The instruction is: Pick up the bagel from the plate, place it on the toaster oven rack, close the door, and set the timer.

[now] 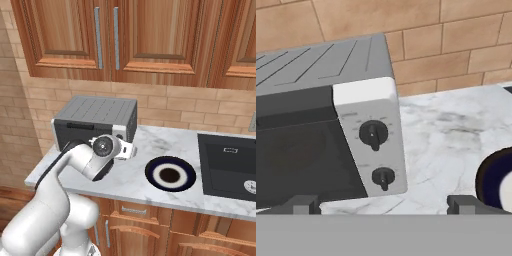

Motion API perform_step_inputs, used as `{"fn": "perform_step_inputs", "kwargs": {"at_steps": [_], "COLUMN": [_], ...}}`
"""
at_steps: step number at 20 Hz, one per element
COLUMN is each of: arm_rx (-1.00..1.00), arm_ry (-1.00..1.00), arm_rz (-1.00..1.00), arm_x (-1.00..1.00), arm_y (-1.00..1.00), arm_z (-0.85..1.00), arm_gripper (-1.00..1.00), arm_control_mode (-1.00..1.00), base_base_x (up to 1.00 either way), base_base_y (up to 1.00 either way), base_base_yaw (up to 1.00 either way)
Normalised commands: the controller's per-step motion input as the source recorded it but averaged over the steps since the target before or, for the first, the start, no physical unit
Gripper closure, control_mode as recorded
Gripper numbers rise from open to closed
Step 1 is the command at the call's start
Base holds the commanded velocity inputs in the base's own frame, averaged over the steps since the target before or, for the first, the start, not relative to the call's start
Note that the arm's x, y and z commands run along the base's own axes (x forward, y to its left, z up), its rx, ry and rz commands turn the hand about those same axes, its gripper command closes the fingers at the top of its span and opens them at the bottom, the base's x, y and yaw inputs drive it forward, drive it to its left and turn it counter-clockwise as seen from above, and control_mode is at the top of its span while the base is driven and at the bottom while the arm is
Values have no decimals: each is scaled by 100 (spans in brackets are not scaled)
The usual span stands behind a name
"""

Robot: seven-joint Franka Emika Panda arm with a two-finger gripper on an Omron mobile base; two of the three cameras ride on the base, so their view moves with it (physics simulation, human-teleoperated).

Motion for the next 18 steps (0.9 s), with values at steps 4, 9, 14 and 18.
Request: {"fn": "perform_step_inputs", "kwargs": {"at_steps": [4, 9, 14, 18], "arm_rx": [0, 0, 0, 0], "arm_ry": [0, 4, 6, 5], "arm_rz": [0, 0, 0, 0], "arm_x": [0, 13, 11, 9], "arm_y": [0, 0, 9, 26], "arm_z": [-41, -39, -35, -31], "arm_gripper": [-100, -100, -100, -100], "arm_control_mode": [-100, -100, -100, -100], "base_base_x": [0, 0, 0, 0], "base_base_y": [0, 0, 0, 0], "base_base_yaw": [0, 0, 0, 0]}}
